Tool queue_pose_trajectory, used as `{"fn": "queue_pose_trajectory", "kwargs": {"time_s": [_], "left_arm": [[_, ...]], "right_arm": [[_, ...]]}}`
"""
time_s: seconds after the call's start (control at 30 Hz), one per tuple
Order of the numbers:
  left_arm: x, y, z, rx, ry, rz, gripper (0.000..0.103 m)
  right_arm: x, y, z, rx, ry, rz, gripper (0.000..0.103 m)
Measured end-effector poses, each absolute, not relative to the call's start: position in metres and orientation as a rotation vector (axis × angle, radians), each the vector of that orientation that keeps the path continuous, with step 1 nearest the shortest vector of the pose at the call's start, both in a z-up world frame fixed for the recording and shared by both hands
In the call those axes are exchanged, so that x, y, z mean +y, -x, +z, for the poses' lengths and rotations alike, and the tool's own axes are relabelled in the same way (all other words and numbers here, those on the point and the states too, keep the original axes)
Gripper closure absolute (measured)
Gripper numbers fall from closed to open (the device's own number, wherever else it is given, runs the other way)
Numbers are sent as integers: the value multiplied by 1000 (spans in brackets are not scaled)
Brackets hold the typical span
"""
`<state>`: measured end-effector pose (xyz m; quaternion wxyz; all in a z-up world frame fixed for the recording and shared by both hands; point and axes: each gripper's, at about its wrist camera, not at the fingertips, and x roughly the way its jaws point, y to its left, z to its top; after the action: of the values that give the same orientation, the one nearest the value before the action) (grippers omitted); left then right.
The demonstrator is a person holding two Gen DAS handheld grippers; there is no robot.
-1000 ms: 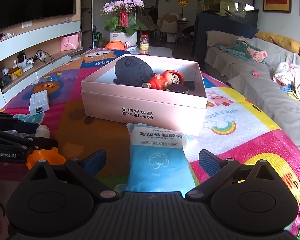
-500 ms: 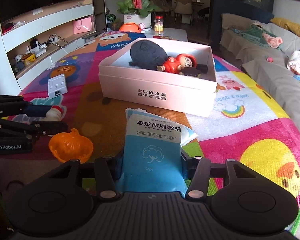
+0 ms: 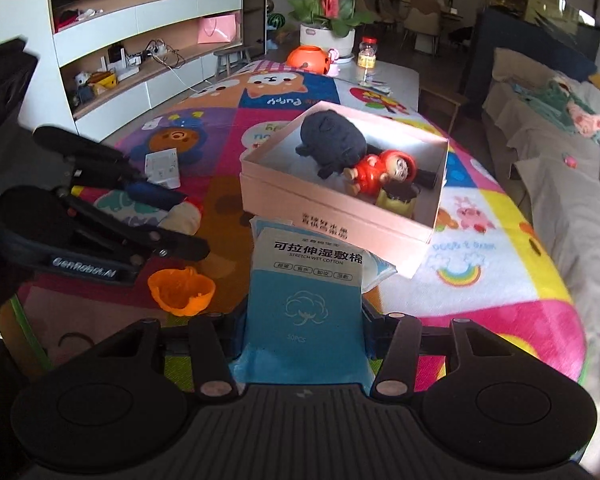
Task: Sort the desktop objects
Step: 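Carry the white bottle over the white box and open the left gripper, then lower the blue pack into the white box and open the right gripper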
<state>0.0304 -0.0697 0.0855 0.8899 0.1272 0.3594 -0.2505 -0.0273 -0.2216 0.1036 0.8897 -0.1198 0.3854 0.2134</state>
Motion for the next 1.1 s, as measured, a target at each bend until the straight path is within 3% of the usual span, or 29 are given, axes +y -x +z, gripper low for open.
{"fn": "queue_pose_trajectory", "kwargs": {"time_s": [0.43, 0.6, 0.8, 1.1], "left_arm": [[-106, -139, 89, 780, -229, -471, 53], [-104, -153, 77, 809, -185, -461, 37], [-66, -106, 82, 761, -147, -460, 18], [2, -54, 48, 900, -96, -365, 13]], "right_arm": [[-229, 0, 94, 851, 238, 442, 52], [-229, -13, 88, 870, 237, 423, 52], [-222, -31, 95, 830, 263, 407, 52], [-176, -96, 112, 715, 307, 401, 52]]}}
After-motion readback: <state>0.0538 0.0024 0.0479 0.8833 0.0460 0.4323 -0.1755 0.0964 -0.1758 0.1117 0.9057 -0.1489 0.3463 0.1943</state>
